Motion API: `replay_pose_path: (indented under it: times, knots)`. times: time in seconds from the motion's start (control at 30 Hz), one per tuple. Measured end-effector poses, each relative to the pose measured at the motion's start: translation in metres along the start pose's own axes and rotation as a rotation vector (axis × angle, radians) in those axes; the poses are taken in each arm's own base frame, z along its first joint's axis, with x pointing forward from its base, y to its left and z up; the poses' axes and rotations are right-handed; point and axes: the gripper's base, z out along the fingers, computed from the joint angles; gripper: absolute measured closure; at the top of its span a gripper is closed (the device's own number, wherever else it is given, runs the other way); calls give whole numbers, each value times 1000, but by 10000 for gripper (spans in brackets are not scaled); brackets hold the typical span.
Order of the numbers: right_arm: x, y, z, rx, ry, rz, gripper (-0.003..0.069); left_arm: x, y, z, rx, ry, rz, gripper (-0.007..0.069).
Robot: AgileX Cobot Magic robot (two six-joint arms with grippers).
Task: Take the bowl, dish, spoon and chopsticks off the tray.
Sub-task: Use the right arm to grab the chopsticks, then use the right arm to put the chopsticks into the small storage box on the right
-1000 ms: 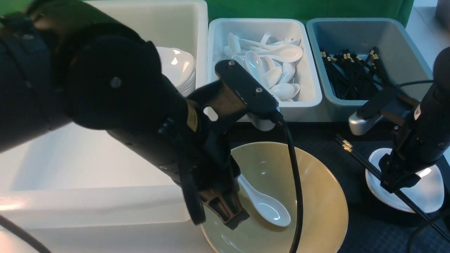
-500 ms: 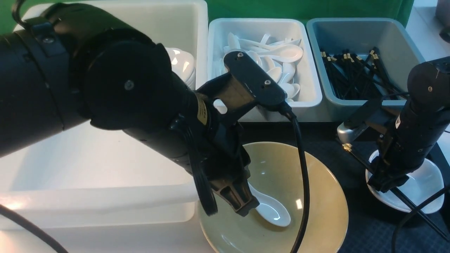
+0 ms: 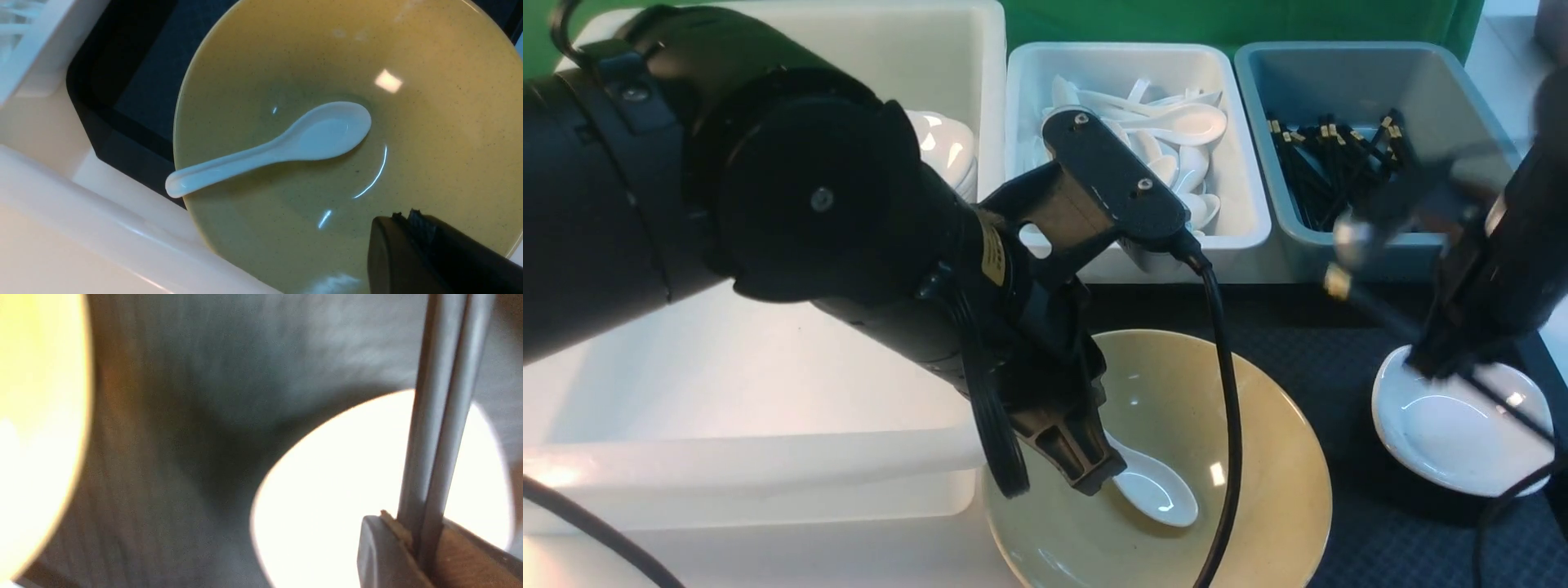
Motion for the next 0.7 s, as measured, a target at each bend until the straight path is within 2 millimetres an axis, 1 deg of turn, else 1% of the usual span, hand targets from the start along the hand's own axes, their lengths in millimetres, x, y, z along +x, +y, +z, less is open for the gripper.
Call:
replay_pose_path:
  times: [0.1,0.17,0.23,0.3,0.33,0.37,0.4,0.43,0.47,0.57,0.6,0.63,0.67,0.7]
  knots:
    - [-17,-13,-37,51,-142,69,510,-5,1,0,-9,-49,-14,635]
    - [-31,-29,-58,89,-253,154,510,-12,2,2,-21,-125,-34,635]
    - [-48,-46,-71,120,-363,251,510,-20,5,7,-35,-196,-46,635]
    - [-60,-60,-77,141,-448,333,510,-27,7,11,-48,-260,-61,635]
    - [-69,-69,-76,150,-496,382,510,-31,8,13,-54,-290,-67,635]
    - [-79,-79,-71,153,-533,429,510,-34,9,16,-61,-319,-73,635]
    - [-86,-86,-69,156,-579,475,510,-37,10,19,-68,-344,-75,635]
    - [-98,-96,-57,152,-613,528,510,-40,11,21,-74,-367,-78,635]
    - [-102,-101,-53,149,-632,559,510,-41,12,22,-75,-373,-78,635]
    - [-122,-117,-20,136,-643,629,510,-42,14,24,-81,-370,-94,635]
    - [-126,-120,-8,132,-630,640,510,-42,16,23,-83,-369,-107,635]
    - [-132,-124,10,128,-609,648,510,-43,21,19,-87,-363,-141,635]
    - [-133,-125,13,128,-605,649,510,-44,23,18,-90,-366,-148,635]
    - [-137,-127,27,124,-582,652,507,-45,29,13,-96,-360,-177,635]
